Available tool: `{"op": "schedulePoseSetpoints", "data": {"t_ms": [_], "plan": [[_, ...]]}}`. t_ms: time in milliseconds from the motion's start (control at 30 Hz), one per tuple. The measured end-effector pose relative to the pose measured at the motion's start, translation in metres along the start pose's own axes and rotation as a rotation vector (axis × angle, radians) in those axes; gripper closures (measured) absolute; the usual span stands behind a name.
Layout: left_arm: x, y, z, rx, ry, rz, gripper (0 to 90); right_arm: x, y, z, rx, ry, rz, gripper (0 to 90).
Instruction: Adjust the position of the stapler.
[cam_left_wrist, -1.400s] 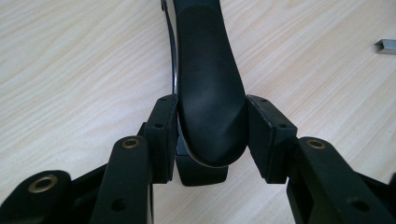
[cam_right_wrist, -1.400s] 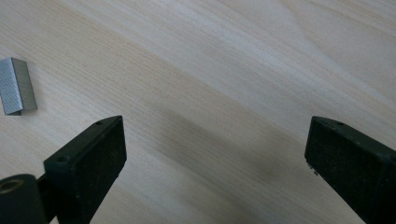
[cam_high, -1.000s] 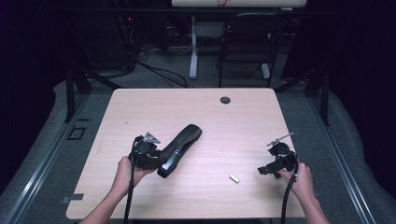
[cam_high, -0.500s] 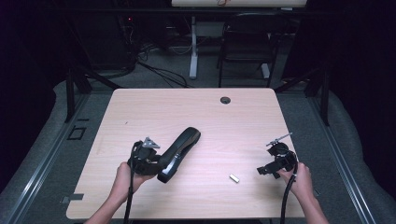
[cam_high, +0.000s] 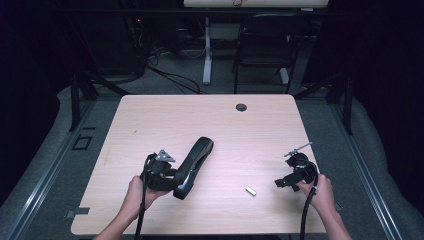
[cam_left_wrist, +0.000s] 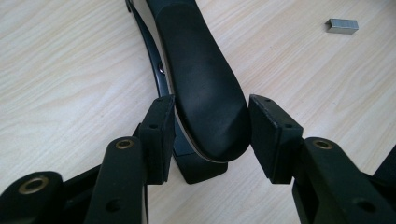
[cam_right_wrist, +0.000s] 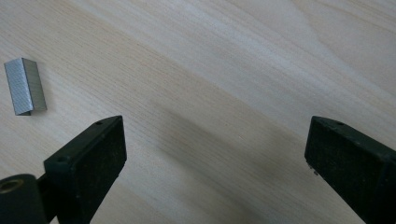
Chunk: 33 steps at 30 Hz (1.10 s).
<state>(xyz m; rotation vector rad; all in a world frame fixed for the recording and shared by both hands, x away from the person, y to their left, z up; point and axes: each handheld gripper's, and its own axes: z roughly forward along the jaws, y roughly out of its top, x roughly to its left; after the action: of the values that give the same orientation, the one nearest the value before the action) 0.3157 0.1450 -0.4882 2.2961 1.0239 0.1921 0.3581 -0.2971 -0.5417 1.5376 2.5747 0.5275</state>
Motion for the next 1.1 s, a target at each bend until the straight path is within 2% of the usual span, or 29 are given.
{"op": "schedulePoseSetpoints", "data": {"t_ms": [600, 633, 733, 900, 1100], "plan": [[-0.013, 0.002, 0.004, -0.007, -0.036, 0.022, 49.0, 0.001, 0.001, 0.001, -0.008, 0.008, 0.007, 5.1], [-0.015, 0.002, 0.005, -0.008, -0.036, 0.030, 48.8, 0.003, 0.000, 0.002, -0.034, 0.007, 0.030, 5.1], [-0.017, 0.002, 0.006, -0.014, -0.042, 0.027, 48.5, 0.001, 0.001, 0.001, -0.010, 0.007, 0.005, 5.1], [-0.020, 0.003, 0.007, -0.020, -0.046, 0.029, 48.2, 0.002, 0.001, 0.002, -0.004, 0.000, 0.005, 5.1], [-0.025, 0.005, 0.010, -0.027, -0.056, 0.026, 47.7, 0.002, 0.002, 0.003, -0.005, 0.018, 0.008, 5.1]]}}
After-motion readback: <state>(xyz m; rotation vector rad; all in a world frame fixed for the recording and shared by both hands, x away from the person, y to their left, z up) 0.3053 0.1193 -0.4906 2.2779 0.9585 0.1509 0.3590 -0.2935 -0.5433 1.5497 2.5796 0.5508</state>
